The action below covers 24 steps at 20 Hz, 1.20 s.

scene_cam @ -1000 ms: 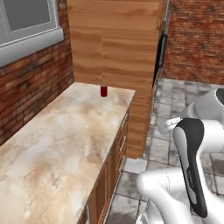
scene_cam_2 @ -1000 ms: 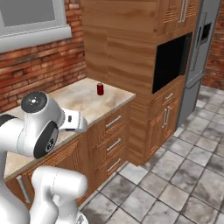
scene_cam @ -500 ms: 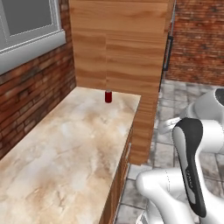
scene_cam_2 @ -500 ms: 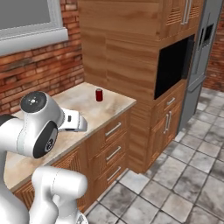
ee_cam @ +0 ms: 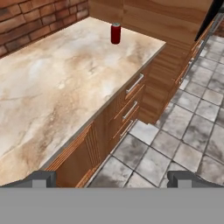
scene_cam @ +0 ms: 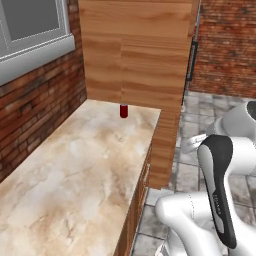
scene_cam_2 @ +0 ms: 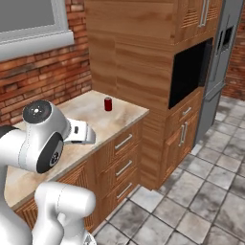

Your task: Four empty soda cans are scattered around the kitchen. Gather all the cans and cluster them next to the stove for recycling.

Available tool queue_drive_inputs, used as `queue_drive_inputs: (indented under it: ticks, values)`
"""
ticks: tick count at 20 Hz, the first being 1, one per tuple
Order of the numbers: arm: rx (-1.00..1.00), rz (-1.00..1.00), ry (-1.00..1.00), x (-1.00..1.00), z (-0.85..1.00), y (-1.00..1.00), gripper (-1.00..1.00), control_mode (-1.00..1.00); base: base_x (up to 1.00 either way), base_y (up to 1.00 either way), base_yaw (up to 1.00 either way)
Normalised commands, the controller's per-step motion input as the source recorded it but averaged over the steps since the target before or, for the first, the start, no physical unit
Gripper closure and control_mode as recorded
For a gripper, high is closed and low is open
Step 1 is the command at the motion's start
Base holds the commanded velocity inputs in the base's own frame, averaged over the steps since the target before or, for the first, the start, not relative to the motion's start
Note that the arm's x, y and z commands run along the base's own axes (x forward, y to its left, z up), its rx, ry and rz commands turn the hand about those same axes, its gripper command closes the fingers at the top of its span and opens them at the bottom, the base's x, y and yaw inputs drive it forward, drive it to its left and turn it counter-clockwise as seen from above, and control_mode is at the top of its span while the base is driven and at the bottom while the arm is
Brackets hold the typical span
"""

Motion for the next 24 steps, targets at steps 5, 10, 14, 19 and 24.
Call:
queue_drive_inputs:
  ticks: [5,10,14,19,24]
  values:
    - [0.0,0.0,0.0,0.0,0.0,0.0,-1.0,1.0,0.37,-0.15,-0.06]
    - [0.0,0.0,0.0,0.0,0.0,0.0,-1.0,1.0,0.07,-0.34,0.02]
    - [0.0,0.0,0.0,0.0,0.0,0.0,-1.0,1.0,0.0,-0.39,0.1]
    - [0.0,0.0,0.0,0.0,0.0,0.0,-1.0,1.0,0.0,-0.49,0.12]
    - [0.0,0.0,0.0,0.0,0.0,0.0,-1.0,1.0,0.0,-0.5,0.13]
